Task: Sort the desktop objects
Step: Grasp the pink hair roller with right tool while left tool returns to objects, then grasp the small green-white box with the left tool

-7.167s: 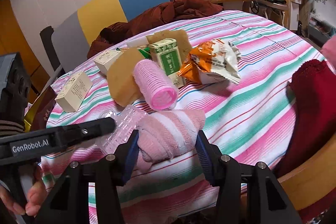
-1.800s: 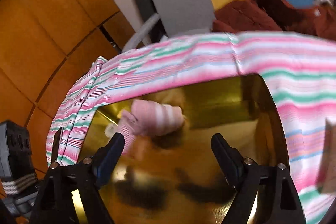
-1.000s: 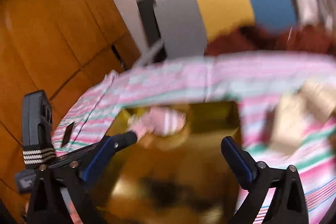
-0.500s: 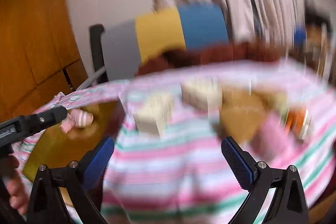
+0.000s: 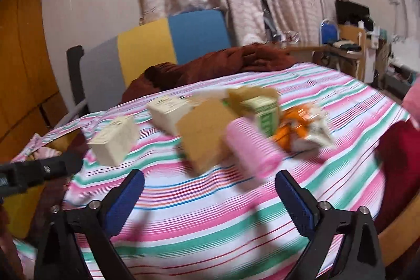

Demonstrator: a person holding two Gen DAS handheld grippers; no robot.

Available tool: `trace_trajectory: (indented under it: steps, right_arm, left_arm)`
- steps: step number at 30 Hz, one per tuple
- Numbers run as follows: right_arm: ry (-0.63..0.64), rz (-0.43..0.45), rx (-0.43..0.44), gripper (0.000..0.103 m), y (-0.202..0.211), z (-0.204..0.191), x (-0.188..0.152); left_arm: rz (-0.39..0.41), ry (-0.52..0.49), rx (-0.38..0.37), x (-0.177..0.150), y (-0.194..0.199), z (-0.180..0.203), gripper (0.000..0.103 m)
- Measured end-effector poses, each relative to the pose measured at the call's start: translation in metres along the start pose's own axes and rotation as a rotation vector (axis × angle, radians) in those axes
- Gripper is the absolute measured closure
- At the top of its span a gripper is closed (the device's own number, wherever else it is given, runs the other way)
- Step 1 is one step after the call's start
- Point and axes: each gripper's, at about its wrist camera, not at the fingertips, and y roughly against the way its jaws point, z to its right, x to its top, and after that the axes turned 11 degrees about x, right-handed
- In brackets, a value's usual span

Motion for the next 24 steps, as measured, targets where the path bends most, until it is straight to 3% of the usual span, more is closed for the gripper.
trace_trajectory:
  steps: [6,11,16,20,24]
  right_arm:
    - [0.004,-0.020,-0.084,0.033,-0.006,0.035,0.016]
    - [-0.025,-0.090,-0.032,0.037,-0.034,0.051,0.022]
    - [-0.069,-0.141,0.020,0.060,-0.055,0.055,0.014]
    - [-0.091,-0.129,0.041,0.063,-0.058,0.058,0.004]
    - [-0.060,-0.101,0.028,0.063,-0.061,0.053,-0.001]
  left_arm:
    - [-0.057,-0.014,-0.014,0.022,-0.038,0.021,0.061]
    - [-0.085,-0.016,-0.027,0.033,-0.054,0.031,0.061]
    - [-0.092,0.007,-0.053,0.040,-0.063,0.036,0.061]
    - [-0.093,0.013,-0.071,0.049,-0.072,0.042,0.061]
    - [-0.088,0.096,-0.155,0.061,-0.076,0.034,0.060]
